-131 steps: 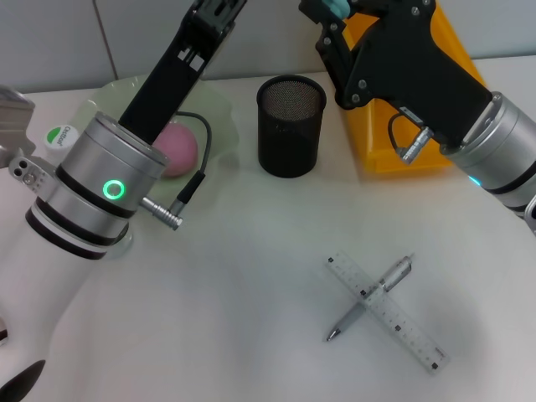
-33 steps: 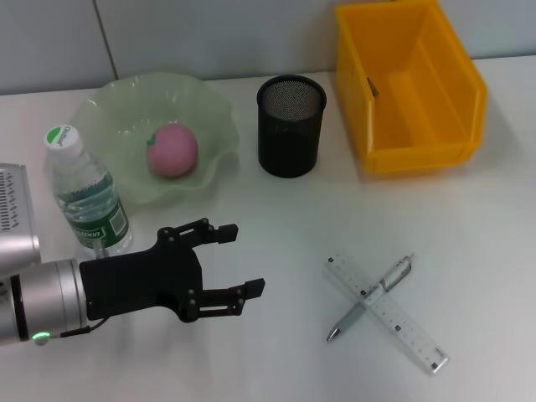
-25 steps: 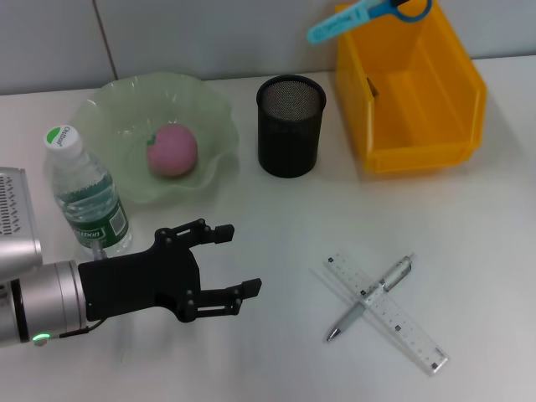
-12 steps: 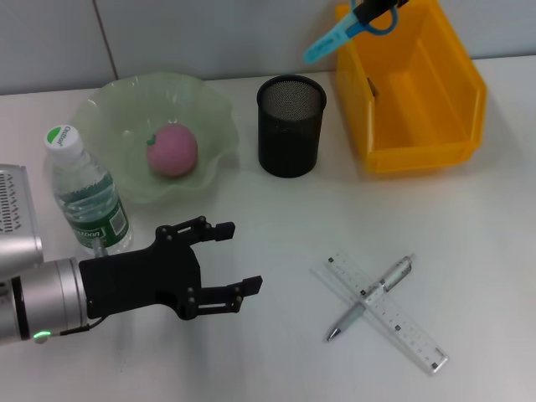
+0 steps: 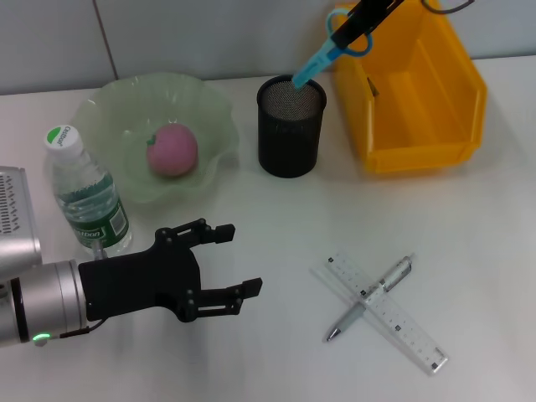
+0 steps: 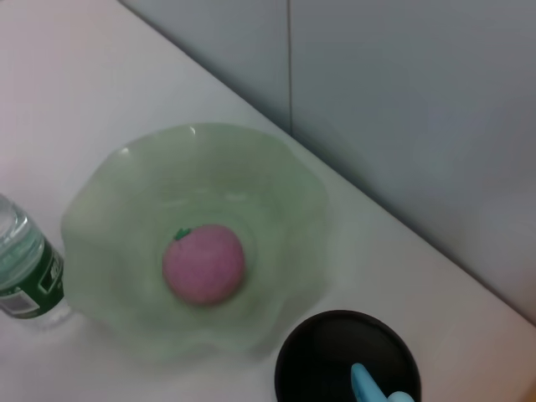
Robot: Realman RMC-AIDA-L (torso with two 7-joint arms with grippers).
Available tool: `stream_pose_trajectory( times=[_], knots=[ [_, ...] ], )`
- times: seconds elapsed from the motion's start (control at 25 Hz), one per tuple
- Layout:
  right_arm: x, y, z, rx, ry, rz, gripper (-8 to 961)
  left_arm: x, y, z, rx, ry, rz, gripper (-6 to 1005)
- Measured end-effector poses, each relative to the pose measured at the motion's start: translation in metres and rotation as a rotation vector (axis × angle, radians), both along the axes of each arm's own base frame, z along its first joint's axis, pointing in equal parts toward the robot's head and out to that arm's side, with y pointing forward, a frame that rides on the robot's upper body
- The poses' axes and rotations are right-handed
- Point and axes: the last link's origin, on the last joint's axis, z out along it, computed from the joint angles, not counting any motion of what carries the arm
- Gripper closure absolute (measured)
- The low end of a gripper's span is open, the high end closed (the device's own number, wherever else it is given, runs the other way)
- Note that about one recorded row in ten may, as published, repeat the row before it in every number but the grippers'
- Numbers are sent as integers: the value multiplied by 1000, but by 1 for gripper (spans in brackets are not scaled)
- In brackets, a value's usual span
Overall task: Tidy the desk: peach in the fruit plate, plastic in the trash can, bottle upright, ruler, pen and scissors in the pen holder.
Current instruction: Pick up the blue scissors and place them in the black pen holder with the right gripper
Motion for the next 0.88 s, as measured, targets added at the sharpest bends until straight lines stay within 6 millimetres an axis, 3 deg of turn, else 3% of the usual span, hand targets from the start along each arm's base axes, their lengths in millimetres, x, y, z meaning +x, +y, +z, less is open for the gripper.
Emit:
stream_pose_trajectory(
  times=[0.44, 0.88],
  knots=[
    [5, 7, -45, -7, -63, 17, 830, -1, -2, -1, -6, 0, 8, 143],
    [9, 11, -70, 11, -121, 37, 825, -3, -3, -2, -9, 3, 12, 143]
  ],
)
